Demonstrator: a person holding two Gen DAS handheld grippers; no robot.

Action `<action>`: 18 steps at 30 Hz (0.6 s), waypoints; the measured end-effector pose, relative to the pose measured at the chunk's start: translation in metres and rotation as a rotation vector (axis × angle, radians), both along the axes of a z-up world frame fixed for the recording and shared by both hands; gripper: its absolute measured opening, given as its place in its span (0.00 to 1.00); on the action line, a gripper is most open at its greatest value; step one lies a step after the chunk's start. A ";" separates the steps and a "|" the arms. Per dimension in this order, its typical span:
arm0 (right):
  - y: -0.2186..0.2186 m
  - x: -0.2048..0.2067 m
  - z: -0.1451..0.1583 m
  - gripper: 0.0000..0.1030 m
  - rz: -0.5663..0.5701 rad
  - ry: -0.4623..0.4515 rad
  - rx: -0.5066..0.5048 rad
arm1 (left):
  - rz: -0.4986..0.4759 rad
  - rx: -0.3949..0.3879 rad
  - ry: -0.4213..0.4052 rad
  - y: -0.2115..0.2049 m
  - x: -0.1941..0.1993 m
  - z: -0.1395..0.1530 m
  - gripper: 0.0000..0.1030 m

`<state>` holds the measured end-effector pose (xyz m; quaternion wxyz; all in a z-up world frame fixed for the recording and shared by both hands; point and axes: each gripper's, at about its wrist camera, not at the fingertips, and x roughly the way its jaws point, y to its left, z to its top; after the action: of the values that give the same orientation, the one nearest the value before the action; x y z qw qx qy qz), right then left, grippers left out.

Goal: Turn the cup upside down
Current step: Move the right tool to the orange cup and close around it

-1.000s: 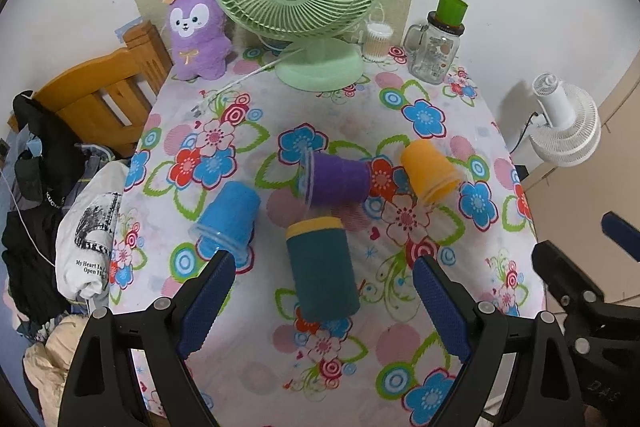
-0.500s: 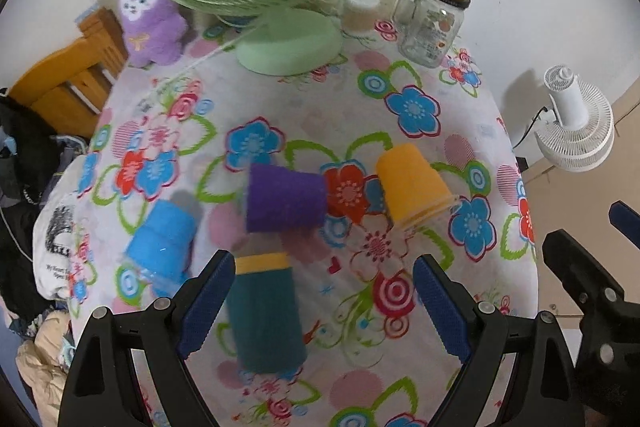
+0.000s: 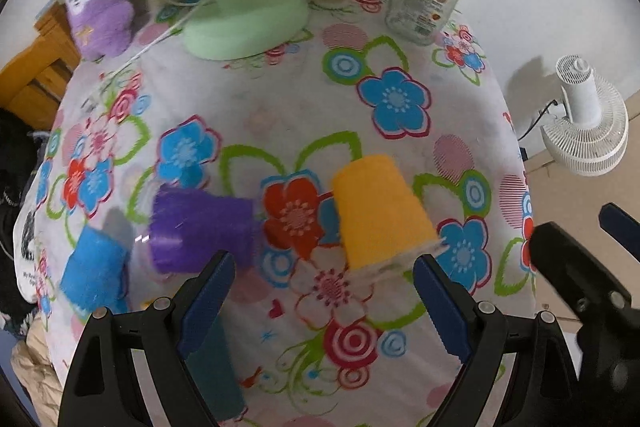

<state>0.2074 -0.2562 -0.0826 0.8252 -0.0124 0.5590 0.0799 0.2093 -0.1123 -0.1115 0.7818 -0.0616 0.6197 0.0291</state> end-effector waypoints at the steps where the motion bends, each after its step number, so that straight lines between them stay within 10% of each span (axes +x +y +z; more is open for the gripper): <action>1: -0.001 0.004 -0.003 0.97 0.002 0.005 0.005 | -0.006 -0.001 0.006 -0.003 0.003 -0.003 0.89; 18: -0.024 0.041 -0.038 0.97 -0.075 0.066 0.063 | -0.015 -0.014 0.015 -0.034 0.039 -0.025 0.93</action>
<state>0.2484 -0.2799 -0.1210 0.8087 0.0374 0.5833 0.0668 0.2480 -0.1459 -0.1367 0.7771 -0.0621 0.6261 0.0193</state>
